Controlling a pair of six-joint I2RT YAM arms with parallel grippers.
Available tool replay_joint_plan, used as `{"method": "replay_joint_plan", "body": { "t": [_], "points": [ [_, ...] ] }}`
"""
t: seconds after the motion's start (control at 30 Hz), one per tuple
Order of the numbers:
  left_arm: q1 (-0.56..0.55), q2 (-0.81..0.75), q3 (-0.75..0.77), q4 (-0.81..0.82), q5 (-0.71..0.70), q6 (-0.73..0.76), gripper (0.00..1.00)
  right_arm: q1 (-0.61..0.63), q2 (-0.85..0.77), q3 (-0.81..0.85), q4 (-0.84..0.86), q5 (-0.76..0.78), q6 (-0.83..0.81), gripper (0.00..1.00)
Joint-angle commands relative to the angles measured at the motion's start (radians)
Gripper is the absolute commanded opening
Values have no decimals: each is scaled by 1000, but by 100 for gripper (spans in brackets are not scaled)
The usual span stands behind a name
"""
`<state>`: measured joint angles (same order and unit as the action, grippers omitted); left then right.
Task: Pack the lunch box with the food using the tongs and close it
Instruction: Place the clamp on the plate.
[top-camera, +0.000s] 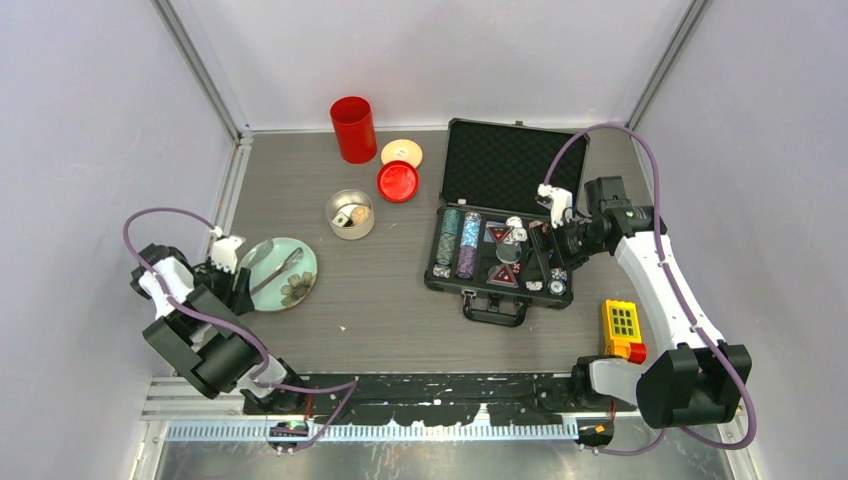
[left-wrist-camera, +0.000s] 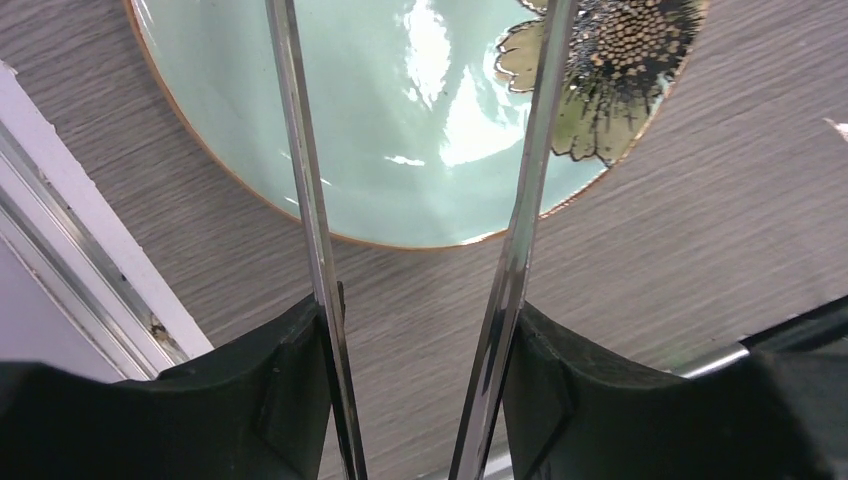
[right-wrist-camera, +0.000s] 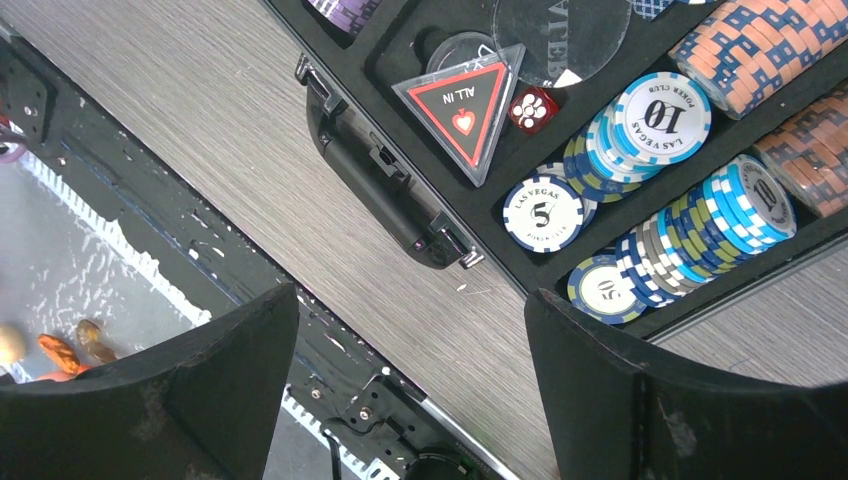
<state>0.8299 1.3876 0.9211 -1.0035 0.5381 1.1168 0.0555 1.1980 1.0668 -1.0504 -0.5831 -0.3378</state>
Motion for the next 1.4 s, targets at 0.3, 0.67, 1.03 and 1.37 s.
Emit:
{"method": "replay_joint_plan", "body": {
  "t": [0.3,0.67,1.03,1.37],
  "points": [
    [8,77,-101,215,-8,58,61,-1,3,52,23,-23,45,88],
    [9,72,-128,221,-5,72,68,-2,6,65,11,-17,54,88],
    [8,46,-141,212,-4,92,74,-2,-5,76,1,-12,54,88],
    [9,-48,-126,126,3,112,84,-2,-14,78,-4,-12,54,88]
  ]
}}
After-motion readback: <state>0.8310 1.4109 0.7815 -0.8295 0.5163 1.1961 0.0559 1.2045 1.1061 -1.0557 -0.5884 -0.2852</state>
